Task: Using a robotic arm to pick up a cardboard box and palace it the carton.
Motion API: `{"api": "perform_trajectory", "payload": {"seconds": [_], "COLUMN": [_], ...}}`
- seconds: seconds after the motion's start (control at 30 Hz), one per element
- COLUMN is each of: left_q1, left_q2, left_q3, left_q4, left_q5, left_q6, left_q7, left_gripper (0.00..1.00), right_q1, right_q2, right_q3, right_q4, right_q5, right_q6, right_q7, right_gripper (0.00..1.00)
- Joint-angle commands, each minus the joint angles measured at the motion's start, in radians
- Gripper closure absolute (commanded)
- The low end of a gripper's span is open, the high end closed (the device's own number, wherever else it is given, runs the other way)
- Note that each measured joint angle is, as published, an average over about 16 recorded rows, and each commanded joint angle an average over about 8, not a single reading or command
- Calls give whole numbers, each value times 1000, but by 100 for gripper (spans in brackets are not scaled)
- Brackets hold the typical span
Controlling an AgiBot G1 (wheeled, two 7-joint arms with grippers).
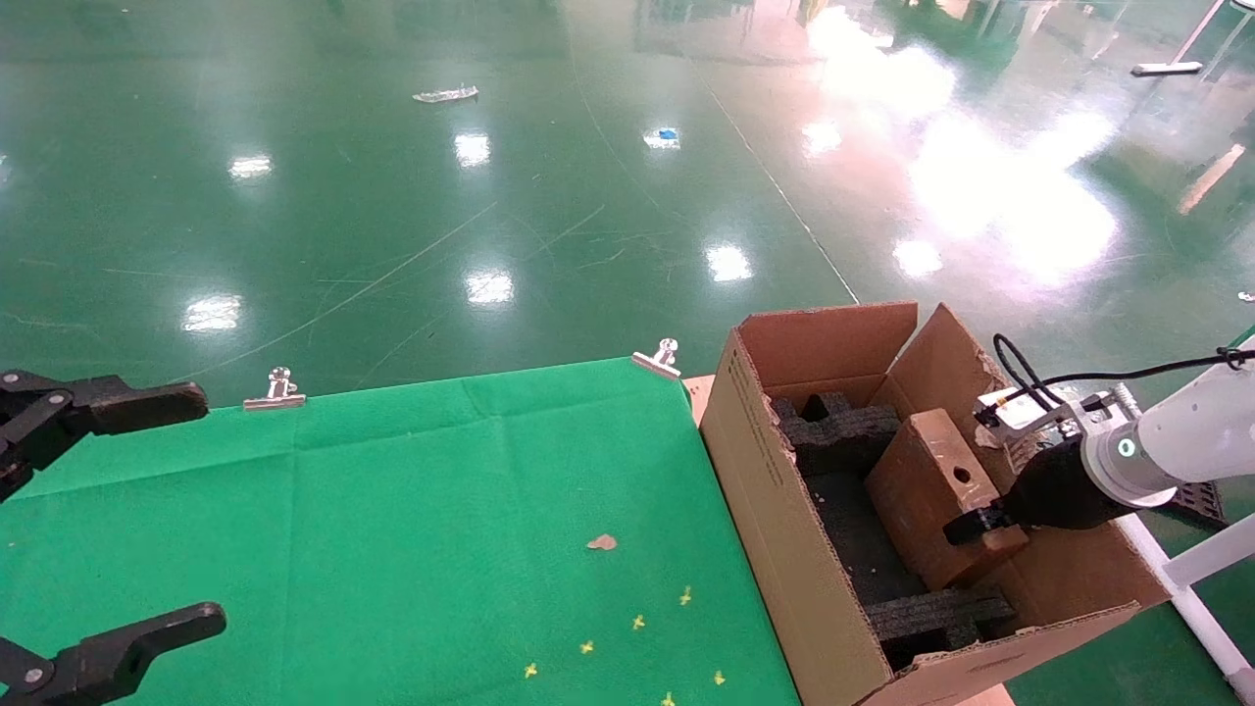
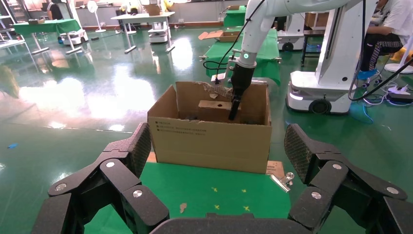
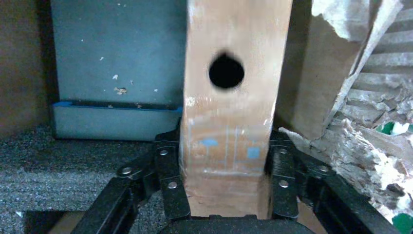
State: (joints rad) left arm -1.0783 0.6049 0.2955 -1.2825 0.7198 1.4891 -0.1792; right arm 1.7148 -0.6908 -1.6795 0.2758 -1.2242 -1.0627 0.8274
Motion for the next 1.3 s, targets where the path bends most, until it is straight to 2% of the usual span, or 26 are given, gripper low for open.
{"api": "perform_trajectory", "payload": {"seconds": [0.03,0.4,0.6,1.0,1.17,1.3], "left_q1": [0,0,0,0,0,0], "left_q2": [0,0,0,-1,-1,-1], "left_q3": [0,1,1,2,2,2], "left_q4": [0,0,0,0,0,0], "left_q5": [0,-1,-1,-1,-1,-2], "left_q6": [0,0,0,-1,-1,-1], "left_q7": [0,0,1,1,1,1], "left_gripper": [0,0,0,0,0,0], "right_q1": [1,7,53,323,434,486], "right_q2": [-3,-18,-12,37,71,104], "right_q3": [0,7,21,62,85,104], "right_q4": [-8,-40,-48,-7,55,125], "right_q5": [0,9,24,38,47,60], "right_q6": [-4,-18,-45,-128,-150,-151], "right_q7": [-6,-35,-60,-134,-164,-188], "right_gripper": [0,0,0,0,0,0]}}
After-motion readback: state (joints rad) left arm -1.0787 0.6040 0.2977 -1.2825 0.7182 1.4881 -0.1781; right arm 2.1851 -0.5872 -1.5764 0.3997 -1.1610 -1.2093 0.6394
